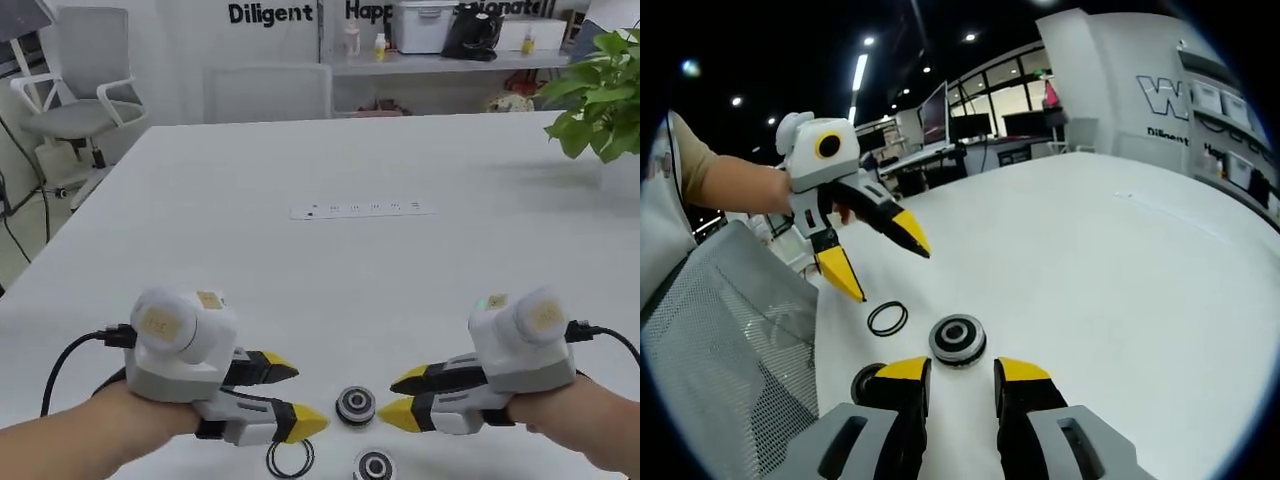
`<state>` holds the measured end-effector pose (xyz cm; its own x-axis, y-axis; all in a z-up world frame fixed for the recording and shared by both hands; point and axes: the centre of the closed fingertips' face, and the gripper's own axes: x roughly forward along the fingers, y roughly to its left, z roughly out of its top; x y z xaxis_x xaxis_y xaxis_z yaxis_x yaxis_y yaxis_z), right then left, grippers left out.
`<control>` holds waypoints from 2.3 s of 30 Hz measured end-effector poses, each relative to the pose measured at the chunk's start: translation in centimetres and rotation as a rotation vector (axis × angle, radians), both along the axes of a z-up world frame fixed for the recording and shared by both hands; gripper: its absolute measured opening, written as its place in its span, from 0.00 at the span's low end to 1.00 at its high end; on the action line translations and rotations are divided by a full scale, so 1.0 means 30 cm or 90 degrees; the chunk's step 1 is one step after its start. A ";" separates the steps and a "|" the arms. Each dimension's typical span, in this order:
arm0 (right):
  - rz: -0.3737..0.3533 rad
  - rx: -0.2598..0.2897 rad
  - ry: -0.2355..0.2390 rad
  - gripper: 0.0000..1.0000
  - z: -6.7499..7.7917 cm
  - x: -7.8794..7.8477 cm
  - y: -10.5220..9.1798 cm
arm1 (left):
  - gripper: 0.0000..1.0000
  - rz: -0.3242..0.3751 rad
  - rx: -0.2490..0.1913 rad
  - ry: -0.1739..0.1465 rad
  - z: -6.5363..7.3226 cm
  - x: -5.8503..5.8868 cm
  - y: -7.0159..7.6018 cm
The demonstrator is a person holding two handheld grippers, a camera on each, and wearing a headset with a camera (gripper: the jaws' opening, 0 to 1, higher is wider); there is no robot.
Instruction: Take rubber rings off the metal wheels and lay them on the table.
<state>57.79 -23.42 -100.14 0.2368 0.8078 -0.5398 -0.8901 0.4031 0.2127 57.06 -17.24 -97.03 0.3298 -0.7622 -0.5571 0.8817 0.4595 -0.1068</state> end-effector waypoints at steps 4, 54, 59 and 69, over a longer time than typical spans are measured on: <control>0.009 -0.006 -0.003 0.23 -0.013 -0.003 0.007 | 0.42 -0.008 0.001 0.003 -0.009 -0.001 -0.020; 0.014 0.003 -0.006 0.23 -0.046 -0.006 0.021 | 0.15 -0.044 0.075 -0.027 -0.110 0.055 -0.151; 0.017 0.003 -0.020 0.24 -0.037 0.001 0.038 | 0.14 -0.034 0.075 -0.028 -0.110 0.056 -0.150; 0.037 -0.009 -0.041 0.28 -0.042 0.003 0.080 | 0.14 -0.012 0.066 -0.023 -0.111 0.058 -0.150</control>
<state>57.87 -21.03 -101.39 0.2246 0.8132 -0.5369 -0.9237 0.3532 0.1485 58.81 -21.74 -100.36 0.3374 -0.7068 -0.6218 0.8926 0.4500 -0.0273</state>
